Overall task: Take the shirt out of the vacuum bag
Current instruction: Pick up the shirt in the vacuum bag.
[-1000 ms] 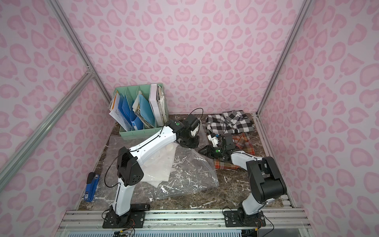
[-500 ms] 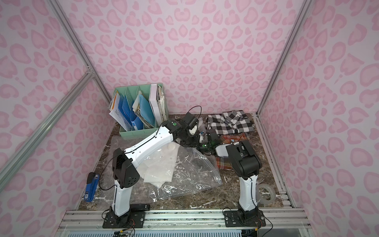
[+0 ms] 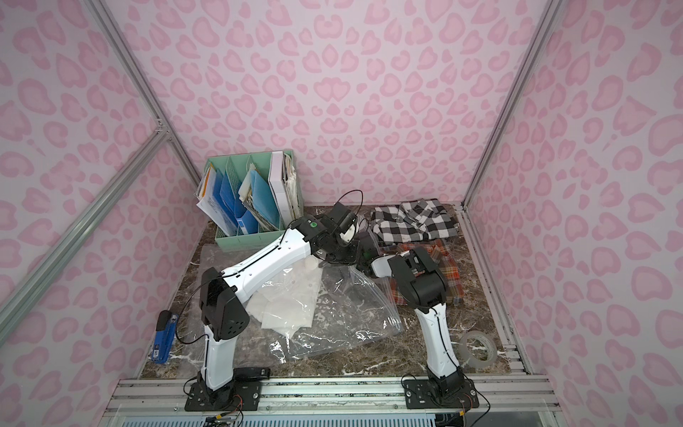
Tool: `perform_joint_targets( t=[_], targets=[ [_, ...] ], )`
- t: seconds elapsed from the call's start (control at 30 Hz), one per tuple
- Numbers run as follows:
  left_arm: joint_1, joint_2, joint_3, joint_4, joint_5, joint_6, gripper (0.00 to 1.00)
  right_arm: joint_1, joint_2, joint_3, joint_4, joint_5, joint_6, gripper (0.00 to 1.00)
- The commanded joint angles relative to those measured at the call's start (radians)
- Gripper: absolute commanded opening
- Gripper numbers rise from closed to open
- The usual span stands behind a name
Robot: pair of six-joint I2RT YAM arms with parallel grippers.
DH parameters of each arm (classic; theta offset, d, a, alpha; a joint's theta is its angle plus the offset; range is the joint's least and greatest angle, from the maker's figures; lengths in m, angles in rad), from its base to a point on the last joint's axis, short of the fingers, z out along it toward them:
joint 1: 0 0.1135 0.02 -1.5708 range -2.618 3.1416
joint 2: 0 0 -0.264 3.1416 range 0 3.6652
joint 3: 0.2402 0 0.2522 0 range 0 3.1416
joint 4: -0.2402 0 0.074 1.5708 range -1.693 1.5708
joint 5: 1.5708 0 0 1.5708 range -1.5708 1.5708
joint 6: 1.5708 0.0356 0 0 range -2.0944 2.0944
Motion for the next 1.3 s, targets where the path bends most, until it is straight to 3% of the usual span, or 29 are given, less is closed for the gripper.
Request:
perform_joint_targets(
  t=[0.0,0.27,0.33,0.5,0.67,0.93,1.27],
  targets=[
    [-0.004,-0.015,-0.002,0.031,0.035,0.017,0.04,0.021,0.024,0.031,-0.084,0.093,-0.011,0.63],
    [-0.006,-0.067,-0.100,0.094,0.054,0.026,0.04,0.058,0.085,0.076,-0.078,0.127,0.023,0.64],
    [-0.005,-0.088,-0.139,0.120,0.061,0.025,0.04,0.068,0.098,0.113,-0.056,0.142,0.043,0.59],
    [-0.005,-0.139,-0.247,0.186,0.071,0.029,0.04,0.075,0.124,0.048,0.180,0.124,0.197,0.21],
    [0.043,-0.204,-0.384,0.263,0.092,0.010,0.04,0.082,0.078,0.010,0.246,0.106,0.211,0.00],
    [0.176,-0.260,-0.486,0.295,0.059,-0.001,0.04,0.083,-0.184,-0.200,0.078,0.088,0.084,0.00],
    [0.219,-0.238,-0.549,0.300,0.050,0.062,0.04,0.064,-0.393,-0.329,-0.081,0.203,-0.012,0.00]
  ],
)
